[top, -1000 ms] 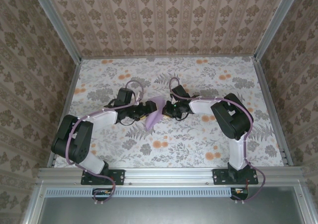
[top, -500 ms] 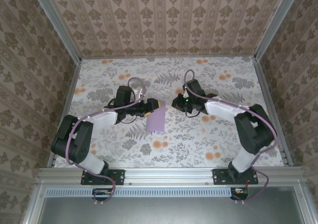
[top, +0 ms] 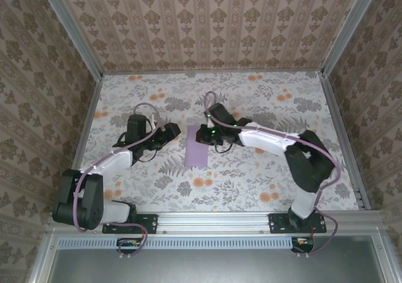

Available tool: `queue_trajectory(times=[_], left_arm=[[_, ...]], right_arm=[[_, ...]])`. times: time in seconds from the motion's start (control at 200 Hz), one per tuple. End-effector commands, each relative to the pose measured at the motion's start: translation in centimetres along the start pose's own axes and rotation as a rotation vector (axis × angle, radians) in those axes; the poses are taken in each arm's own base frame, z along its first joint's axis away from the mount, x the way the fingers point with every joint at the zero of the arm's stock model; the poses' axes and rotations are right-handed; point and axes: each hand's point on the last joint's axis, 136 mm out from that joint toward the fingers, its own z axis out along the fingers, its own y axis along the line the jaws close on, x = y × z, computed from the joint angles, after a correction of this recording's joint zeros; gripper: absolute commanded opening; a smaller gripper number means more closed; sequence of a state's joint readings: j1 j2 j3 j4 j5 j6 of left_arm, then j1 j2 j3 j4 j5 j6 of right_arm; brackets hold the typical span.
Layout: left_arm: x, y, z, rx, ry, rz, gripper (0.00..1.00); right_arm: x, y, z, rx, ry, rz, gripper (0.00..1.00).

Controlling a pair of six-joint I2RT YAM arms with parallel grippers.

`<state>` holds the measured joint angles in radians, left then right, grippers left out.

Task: Fold a paper plane with a square sheet of paper (pick it up from the middle)
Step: Rotate the paper at the center of the table.

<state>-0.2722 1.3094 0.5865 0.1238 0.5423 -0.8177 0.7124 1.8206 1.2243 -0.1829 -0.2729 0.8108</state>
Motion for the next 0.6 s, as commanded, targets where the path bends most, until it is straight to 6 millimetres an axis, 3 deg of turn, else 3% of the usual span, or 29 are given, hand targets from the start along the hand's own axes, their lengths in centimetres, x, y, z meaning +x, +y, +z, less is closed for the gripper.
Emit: queue_trajectory(times=[0.0, 0.14, 0.29, 0.465, 0.595], left_arm=[[0.4, 2.0, -0.9, -0.088, -0.019, -0.046, 0.82], [0.3, 2.8, -1.5, -0.130, -0.037, -0.056, 0.77], [0.5, 3.0, -1.1, -0.134, -0.018, -0.062, 0.73], [0.8, 2.9, -0.4, -0.115, 0.019, -0.062, 0.68], [1.2, 2.4, 0.2, -0.103, 0.054, -0.045, 0.64]], right_arm=[[1.7, 0.5, 2.8, 0.004, 0.087, 0.014, 0.09], [3.4, 0.1, 5.6, 0.015, 0.171, 0.028, 0.09], [5.0, -1.3, 7.3, 0.035, 0.249, 0.040, 0.09], [7.0, -3.4, 7.5, 0.088, 0.342, -0.013, 0.09], [8.8, -5.8, 6.2, 0.137, 0.426, -0.094, 0.09]])
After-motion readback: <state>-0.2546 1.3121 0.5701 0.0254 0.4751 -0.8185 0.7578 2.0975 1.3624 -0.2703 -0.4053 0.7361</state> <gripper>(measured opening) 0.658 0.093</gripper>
